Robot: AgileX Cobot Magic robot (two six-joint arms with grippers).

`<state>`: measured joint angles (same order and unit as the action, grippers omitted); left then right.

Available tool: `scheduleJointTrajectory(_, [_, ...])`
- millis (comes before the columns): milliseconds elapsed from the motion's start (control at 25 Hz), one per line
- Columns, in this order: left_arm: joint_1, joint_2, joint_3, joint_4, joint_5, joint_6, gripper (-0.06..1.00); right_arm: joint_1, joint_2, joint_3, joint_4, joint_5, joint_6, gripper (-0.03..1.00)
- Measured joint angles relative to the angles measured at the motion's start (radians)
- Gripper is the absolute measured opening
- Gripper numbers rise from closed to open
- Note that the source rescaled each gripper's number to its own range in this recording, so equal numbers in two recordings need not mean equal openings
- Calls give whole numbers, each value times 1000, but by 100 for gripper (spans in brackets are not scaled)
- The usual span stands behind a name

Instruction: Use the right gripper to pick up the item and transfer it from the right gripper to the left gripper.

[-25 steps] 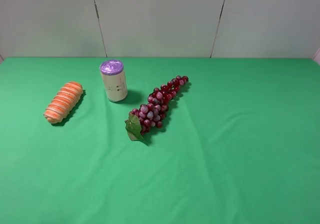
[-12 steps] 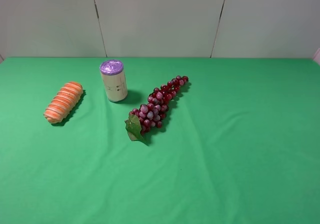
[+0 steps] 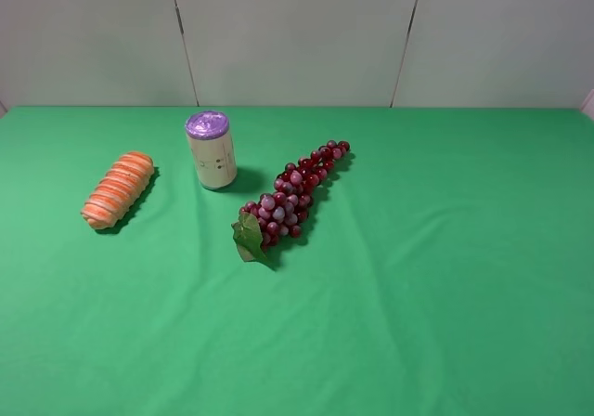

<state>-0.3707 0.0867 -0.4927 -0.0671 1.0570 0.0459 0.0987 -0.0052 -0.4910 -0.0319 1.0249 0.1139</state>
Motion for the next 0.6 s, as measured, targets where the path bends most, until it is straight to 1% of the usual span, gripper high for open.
scheduleJointTrajectory(120, [8, -63, 1, 0, 0, 0, 100, 0, 0, 0, 1, 0, 0, 100])
scheduleJointTrajectory(240, [54, -92, 1, -1, 0, 0, 100, 0, 0, 0, 3, 0, 0, 100])
scheduleJointTrajectory(440, [152, -94, 1, -3, 0, 0, 100, 0, 0, 0, 6, 0, 0, 100])
scheduleJointTrajectory(600, [254, -94, 1, -3, 0, 0, 100, 0, 0, 0, 9, 0, 0, 100])
